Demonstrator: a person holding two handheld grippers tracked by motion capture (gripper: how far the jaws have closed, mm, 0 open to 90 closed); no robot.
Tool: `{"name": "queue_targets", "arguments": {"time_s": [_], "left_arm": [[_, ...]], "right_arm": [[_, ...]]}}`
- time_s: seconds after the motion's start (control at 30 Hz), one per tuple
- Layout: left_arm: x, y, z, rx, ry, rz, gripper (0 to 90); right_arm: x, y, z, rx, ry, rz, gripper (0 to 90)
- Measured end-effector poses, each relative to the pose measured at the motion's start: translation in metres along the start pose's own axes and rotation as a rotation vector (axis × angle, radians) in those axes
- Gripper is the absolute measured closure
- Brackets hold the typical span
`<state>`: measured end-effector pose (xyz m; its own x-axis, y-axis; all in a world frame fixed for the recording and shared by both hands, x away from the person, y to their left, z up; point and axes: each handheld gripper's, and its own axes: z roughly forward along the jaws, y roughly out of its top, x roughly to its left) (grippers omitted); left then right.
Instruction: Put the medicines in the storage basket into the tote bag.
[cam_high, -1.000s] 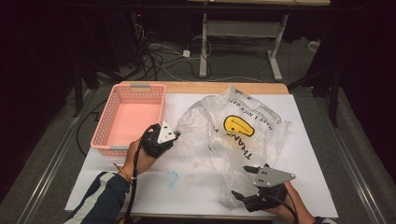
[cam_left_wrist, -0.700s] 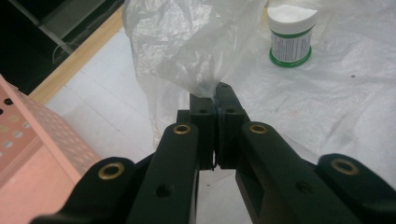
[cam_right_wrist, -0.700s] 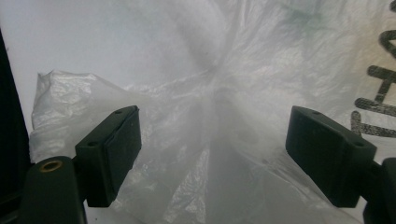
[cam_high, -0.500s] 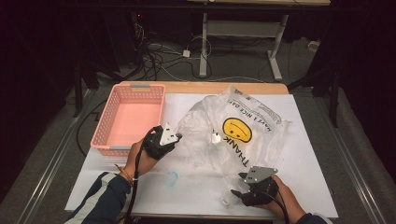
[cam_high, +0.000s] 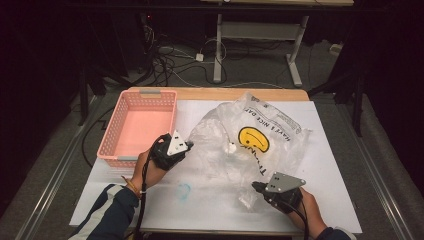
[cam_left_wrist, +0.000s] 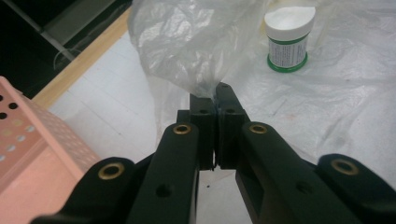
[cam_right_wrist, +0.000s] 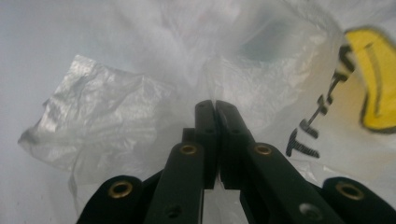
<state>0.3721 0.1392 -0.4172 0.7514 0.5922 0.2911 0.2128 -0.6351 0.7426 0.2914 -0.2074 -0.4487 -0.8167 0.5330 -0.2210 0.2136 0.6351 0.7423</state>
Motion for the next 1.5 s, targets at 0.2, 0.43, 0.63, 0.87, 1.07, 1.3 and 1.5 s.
{"name": "queue_targets", "arguments": {"time_s": [0.2,0.43,0.63,0.87,1.07,1.3,1.5], "left_arm": [[0.008,0.0,-0.008,-0.035,0.014,-0.029,86.2],[0.013,0.0,-0.012,-0.054,0.02,-0.045,86.1],[0.014,-0.001,-0.014,-0.076,-0.002,-0.042,86.2],[0.014,-0.001,-0.014,-0.087,-0.002,-0.038,86.2],[0.015,-0.001,-0.013,-0.087,-0.008,-0.044,86.1],[0.017,-0.003,-0.015,-0.077,0.0,-0.048,86.2],[0.016,-0.002,-0.02,-0.063,0.01,-0.03,86.2]], "right_arm": [[-0.009,0.009,-0.017,-0.105,-0.054,0.016,89.9],[-0.024,0.007,-0.026,-0.154,-0.099,0.049,90.0],[-0.025,0.007,-0.031,-0.168,-0.128,0.043,90.0],[-0.027,0.008,-0.033,-0.19,-0.14,0.038,90.0],[-0.03,0.009,-0.034,-0.211,-0.147,0.038,90.0],[-0.028,0.014,-0.035,-0.218,-0.164,0.028,90.0],[-0.027,0.02,-0.038,-0.239,-0.174,0.012,90.0]]}}
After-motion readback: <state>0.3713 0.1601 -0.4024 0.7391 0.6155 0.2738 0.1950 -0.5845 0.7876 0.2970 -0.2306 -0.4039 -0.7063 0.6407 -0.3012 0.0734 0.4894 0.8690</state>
